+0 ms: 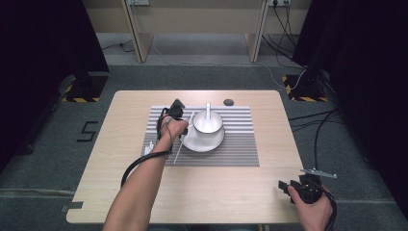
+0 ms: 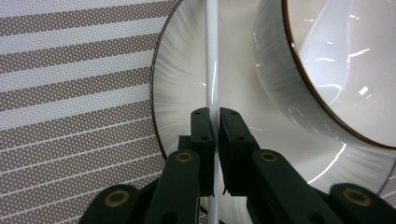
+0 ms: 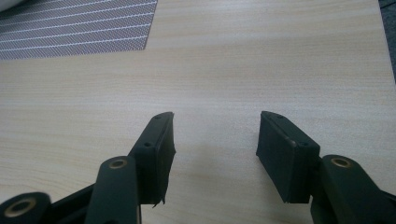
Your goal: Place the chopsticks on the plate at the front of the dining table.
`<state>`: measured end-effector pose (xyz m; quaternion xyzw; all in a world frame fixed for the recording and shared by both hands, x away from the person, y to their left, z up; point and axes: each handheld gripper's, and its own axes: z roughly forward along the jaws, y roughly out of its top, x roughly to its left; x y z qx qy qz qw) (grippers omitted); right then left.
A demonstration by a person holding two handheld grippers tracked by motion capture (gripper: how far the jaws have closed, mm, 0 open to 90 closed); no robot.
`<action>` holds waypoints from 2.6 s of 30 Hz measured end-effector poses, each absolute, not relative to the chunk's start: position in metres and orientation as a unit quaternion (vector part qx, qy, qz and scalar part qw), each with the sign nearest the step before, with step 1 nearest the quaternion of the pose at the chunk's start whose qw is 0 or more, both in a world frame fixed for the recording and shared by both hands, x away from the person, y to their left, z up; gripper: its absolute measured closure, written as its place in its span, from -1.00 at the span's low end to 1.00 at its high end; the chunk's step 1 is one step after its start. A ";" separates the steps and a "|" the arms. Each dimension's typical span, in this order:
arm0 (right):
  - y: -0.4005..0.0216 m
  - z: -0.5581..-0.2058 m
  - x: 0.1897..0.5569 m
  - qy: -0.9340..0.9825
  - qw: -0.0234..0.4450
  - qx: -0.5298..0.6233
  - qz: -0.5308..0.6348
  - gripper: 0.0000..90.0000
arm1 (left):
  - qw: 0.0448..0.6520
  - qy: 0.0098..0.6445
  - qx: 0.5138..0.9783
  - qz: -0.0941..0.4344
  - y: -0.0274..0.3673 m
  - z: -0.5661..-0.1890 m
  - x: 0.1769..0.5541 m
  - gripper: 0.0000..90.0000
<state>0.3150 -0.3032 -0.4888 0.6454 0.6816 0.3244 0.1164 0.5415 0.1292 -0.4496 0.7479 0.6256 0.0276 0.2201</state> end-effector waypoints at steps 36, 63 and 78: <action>-0.301 -0.488 0.315 0.685 0.120 0.644 0.320 0.03 | 0.247 0.575 0.775 0.085 0.159 -0.424 0.496 -0.17; -0.298 -0.486 0.313 0.686 0.124 0.641 0.321 0.03 | 0.197 0.520 0.825 0.103 0.180 -0.462 0.438 -0.17; -0.298 -0.486 0.313 0.686 0.125 0.641 0.321 0.03 | 0.191 0.512 0.833 0.090 0.165 -0.470 0.433 -0.17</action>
